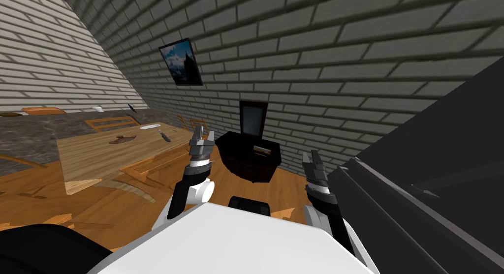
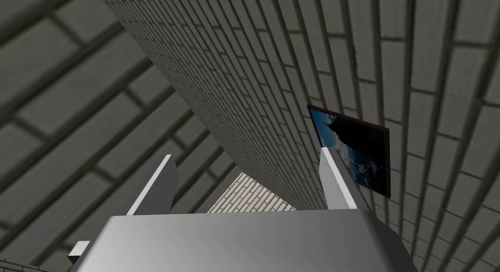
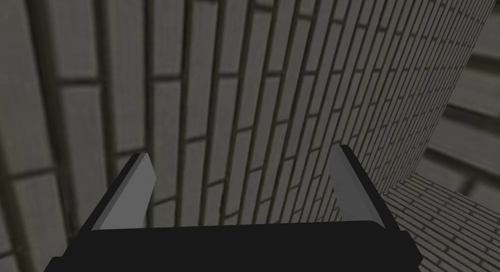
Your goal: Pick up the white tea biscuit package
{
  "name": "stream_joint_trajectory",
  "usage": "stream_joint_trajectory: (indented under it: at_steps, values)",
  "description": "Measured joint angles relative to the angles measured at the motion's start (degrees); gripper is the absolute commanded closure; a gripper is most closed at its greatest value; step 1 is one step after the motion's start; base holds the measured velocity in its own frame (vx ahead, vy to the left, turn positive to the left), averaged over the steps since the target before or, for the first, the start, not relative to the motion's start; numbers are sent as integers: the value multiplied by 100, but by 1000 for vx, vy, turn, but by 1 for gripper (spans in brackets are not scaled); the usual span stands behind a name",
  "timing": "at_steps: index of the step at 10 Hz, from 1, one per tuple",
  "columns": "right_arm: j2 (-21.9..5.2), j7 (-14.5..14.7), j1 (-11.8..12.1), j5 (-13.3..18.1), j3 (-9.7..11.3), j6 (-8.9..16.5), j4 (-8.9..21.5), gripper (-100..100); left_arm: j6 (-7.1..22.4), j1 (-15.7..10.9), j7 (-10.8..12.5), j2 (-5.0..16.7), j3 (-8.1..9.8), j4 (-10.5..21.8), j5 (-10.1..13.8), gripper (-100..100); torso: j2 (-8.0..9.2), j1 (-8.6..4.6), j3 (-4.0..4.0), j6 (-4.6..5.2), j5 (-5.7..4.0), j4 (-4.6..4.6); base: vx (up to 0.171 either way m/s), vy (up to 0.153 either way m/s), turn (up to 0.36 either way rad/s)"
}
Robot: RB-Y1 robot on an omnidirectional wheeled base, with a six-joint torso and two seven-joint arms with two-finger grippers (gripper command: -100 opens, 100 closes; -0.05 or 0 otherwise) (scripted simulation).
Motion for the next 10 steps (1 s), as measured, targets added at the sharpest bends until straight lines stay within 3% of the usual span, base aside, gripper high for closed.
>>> stream_joint_trajectory:
  at_steps: [2,10]
  values:
    - [-196,271,49,0,111,-173,426,-100,0,-1,0,0,0,0,0,0,30,9,17,0,2,6,-176,4,249]
    - [-640,960,106,-7,415,-334,1604,-100,0,0,0,0,0,0,0,0,-3,12,-1,2,3,0,-99,20,204]
